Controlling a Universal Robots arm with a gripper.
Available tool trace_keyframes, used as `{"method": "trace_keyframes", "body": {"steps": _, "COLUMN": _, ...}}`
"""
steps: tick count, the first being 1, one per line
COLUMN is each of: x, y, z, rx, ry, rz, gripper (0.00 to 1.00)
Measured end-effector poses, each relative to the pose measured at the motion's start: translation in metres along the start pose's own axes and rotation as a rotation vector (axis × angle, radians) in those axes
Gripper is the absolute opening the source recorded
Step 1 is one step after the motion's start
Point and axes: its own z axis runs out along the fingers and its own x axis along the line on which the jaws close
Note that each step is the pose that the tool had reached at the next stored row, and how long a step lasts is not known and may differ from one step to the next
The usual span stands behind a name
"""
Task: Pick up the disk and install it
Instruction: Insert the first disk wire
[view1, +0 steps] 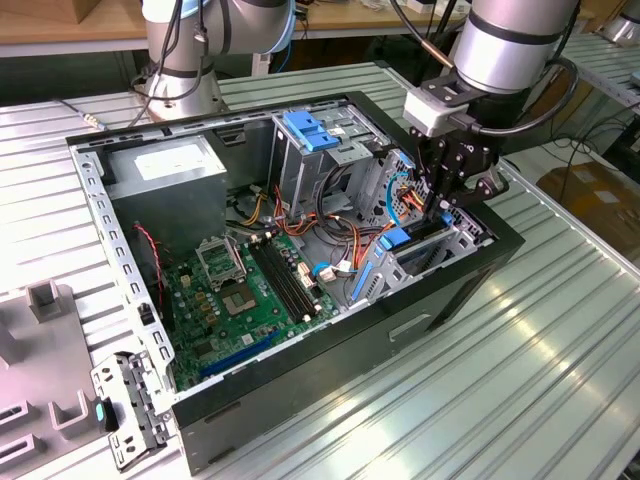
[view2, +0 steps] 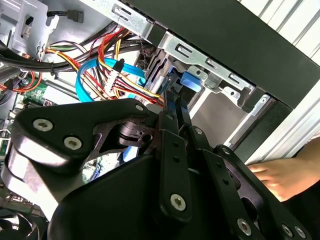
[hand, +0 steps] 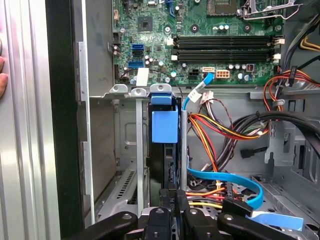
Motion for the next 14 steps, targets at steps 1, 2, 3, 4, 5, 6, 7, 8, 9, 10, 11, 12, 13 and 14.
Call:
{"method": "trace_keyframes", "body": {"steps": 1, "x": 0.0, "y": 0.0001, "z": 0.0008, "rx": 0.0, "ry": 0.0003, "rz": 0.001, "gripper": 0.16}}
{"method": "trace_keyframes", "body": {"steps": 2, "x": 0.0, "y": 0.0001, "z": 0.0011, "rx": -0.0001, "ry": 0.0004, "rz": 0.001, "gripper": 0.16}}
{"method": "trace_keyframes", "body": {"steps": 3, "x": 0.0, "y": 0.0001, "z": 0.0014, "rx": -0.0001, "ry": 0.0004, "rz": 0.001, "gripper": 0.16}}
{"method": "trace_keyframes", "body": {"steps": 4, "x": 0.0, "y": 0.0002, "z": 0.0018, "rx": -0.0001, "ry": 0.0003, "rz": 0.001, "gripper": 0.16}}
{"method": "trace_keyframes", "body": {"steps": 5, "x": 0.0001, "y": 0.0002, "z": 0.002, "rx": -0.0001, "ry": 0.0004, "rz": 0.001, "gripper": 0.16}}
{"method": "trace_keyframes", "body": {"steps": 6, "x": 0.0002, "y": 0.0002, "z": 0.0021, "rx": -0.0001, "ry": 0.0002, "rz": 0.001, "gripper": 0.16}}
{"method": "trace_keyframes", "body": {"steps": 7, "x": 0.0002, "y": 0.0002, "z": 0.0021, "rx": -0.0001, "ry": 0.0003, "rz": 0.002, "gripper": 0.16}}
{"method": "trace_keyframes", "body": {"steps": 8, "x": 0.0003, "y": 0.0002, "z": 0.0017, "rx": -0.0001, "ry": 0.0003, "rz": 0.002, "gripper": 0.16}}
{"method": "trace_keyframes", "body": {"steps": 9, "x": 0.0005, "y": -0.0002, "z": -0.0016, "rx": -0.0001, "ry": 0.0002, "rz": 0.002, "gripper": 0.16}}
{"method": "trace_keyframes", "body": {"steps": 10, "x": 0.0005, "y": -0.0002, "z": -0.002, "rx": -0.0002, "ry": 0.0001, "rz": 0.003, "gripper": 0.16}}
{"method": "trace_keyframes", "body": {"steps": 11, "x": 0.0005, "y": -0.0002, "z": -0.002, "rx": -0.0002, "ry": 0.0003, "rz": 0.004, "gripper": 0.16}}
{"method": "trace_keyframes", "body": {"steps": 12, "x": 0.0005, "y": 0.0005, "z": -0.0021, "rx": -0.0003, "ry": 0.0006, "rz": 0.005, "gripper": 0.16}}
{"method": "trace_keyframes", "body": {"steps": 13, "x": 0.0005, "y": 0.001, "z": -0.0021, "rx": -0.0004, "ry": 0.0008, "rz": 0.007, "gripper": 0.16}}
{"method": "trace_keyframes", "body": {"steps": 14, "x": 0.0005, "y": 0.001, "z": -0.002, "rx": -0.0005, "ry": 0.001, "rz": 0.008, "gripper": 0.16}}
